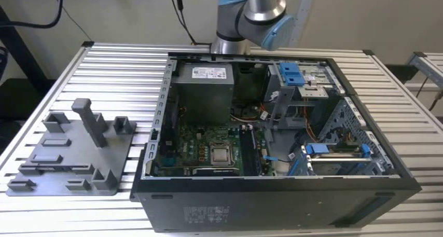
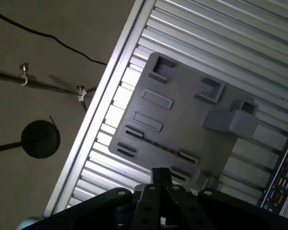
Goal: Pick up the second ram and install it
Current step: 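Pick up the second ram and move it above second insertion slot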
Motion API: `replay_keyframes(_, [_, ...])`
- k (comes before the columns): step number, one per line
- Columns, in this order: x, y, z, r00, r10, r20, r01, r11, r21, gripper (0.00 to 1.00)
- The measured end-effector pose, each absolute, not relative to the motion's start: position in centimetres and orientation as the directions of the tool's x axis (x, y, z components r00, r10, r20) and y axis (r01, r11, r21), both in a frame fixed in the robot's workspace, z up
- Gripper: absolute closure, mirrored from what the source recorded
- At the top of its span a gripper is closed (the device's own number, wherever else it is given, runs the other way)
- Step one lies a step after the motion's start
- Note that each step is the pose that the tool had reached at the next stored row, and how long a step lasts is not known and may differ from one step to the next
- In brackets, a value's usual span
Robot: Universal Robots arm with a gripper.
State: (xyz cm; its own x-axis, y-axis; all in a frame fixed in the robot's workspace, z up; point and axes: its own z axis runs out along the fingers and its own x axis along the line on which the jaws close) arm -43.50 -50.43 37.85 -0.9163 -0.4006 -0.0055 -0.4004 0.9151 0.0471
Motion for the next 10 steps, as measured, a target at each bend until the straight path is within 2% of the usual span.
replay_keyframes(10, [-43.49,-50.41,37.82,-0.838,-0.545,-0.015,-0.545,0.837,0.04,0.89])
